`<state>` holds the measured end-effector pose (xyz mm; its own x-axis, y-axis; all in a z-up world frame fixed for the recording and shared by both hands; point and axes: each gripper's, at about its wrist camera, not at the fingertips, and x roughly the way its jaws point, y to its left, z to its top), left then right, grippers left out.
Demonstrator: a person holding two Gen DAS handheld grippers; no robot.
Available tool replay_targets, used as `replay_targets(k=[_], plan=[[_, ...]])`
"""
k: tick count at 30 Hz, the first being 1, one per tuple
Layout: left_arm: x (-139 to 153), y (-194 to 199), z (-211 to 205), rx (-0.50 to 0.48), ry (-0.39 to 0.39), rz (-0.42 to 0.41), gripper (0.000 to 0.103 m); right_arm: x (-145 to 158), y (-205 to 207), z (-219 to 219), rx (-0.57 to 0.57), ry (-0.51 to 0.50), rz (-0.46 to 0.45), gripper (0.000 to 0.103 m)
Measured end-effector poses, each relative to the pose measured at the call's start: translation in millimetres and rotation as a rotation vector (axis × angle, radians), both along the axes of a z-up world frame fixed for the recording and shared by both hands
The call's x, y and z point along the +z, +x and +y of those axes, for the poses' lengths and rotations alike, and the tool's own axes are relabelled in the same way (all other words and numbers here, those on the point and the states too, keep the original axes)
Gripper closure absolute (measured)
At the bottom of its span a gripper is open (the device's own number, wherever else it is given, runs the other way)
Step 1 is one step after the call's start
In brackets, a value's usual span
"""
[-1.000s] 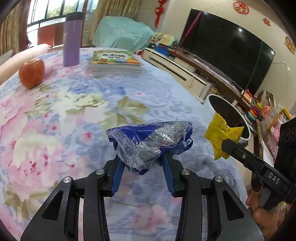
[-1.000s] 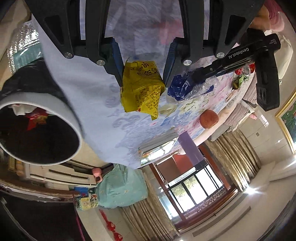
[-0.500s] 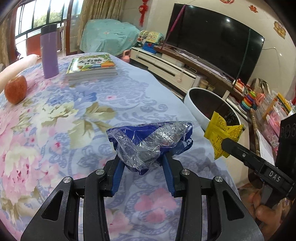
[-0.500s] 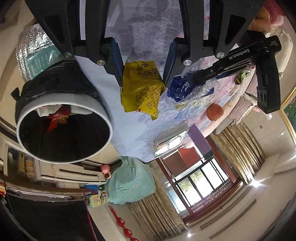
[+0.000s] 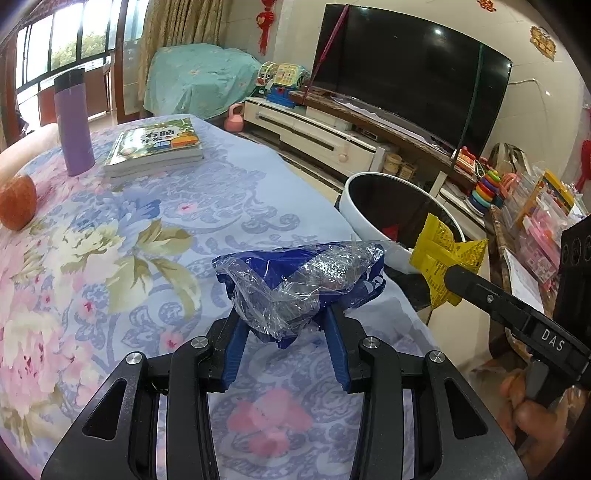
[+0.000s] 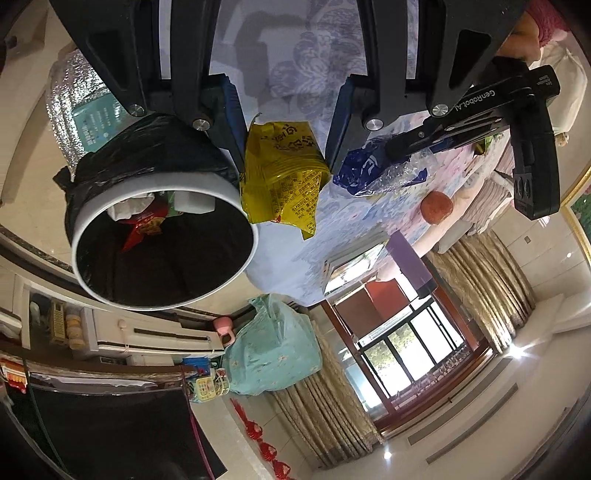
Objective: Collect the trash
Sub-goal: 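Carry the blue plastic wrapper and yellow bag over the bin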
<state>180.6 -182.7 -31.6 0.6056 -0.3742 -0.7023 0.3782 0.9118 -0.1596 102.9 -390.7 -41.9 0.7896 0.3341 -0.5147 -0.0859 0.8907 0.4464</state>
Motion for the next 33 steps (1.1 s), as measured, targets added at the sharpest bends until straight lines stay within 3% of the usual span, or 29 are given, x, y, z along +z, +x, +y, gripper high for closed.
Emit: replay_targets(k=[33], plan=[[16, 10, -60, -0.109, 0.021, -0.041, 0.065, 9, -2, -51, -0.096, -0.008, -0.003, 0.061]])
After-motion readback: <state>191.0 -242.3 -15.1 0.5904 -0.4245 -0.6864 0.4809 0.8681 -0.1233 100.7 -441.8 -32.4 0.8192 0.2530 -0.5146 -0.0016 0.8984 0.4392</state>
